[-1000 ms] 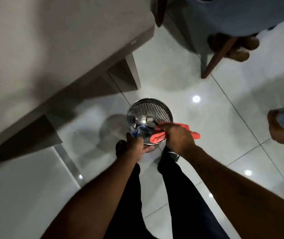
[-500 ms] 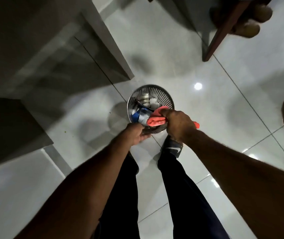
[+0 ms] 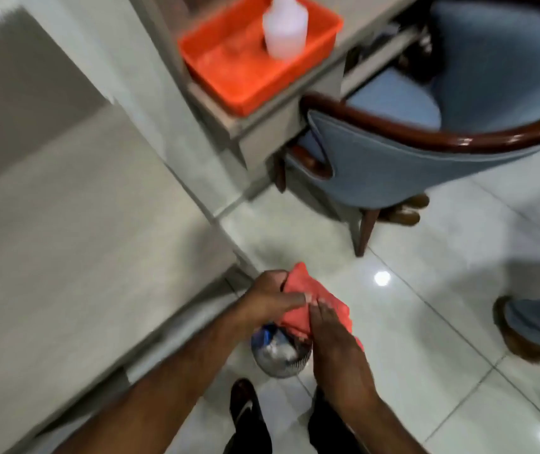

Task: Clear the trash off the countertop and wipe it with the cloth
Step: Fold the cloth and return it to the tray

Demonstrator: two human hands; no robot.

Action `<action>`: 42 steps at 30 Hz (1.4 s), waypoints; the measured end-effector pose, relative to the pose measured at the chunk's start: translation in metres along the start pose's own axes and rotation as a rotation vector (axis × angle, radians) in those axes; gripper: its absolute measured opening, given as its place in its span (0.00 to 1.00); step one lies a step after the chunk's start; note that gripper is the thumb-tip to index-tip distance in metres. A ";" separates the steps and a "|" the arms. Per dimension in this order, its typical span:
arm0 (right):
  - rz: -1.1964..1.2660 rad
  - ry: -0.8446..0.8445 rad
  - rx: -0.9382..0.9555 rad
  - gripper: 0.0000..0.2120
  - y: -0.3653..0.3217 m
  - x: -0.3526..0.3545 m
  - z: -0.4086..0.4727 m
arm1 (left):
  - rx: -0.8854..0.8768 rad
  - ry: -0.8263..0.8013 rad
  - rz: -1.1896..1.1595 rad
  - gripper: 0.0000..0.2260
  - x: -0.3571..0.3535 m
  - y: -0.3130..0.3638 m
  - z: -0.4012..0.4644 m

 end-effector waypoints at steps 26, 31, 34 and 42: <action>0.784 0.252 -0.573 0.27 -0.137 0.119 0.406 | -0.704 0.335 0.982 0.10 0.306 0.397 0.140; 0.138 0.050 -0.387 0.15 -0.168 0.075 0.462 | -0.544 0.253 1.119 0.13 0.317 0.355 0.197; -0.362 -0.165 -0.216 0.14 -0.184 0.044 0.477 | -0.469 0.166 1.342 0.12 0.302 0.319 0.209; -0.729 -0.343 -0.245 0.29 -0.181 0.059 0.452 | -0.771 0.388 1.491 0.23 0.291 0.337 0.143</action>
Point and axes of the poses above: each hand's wrist, its own z-axis towards the middle knuckle, its own x-axis out of the back of the hand, y = z × x, the point moved 8 cm from there along z, towards the middle knuckle, and after that the axes turned 7 degrees about -x, right-handed, at the moved point
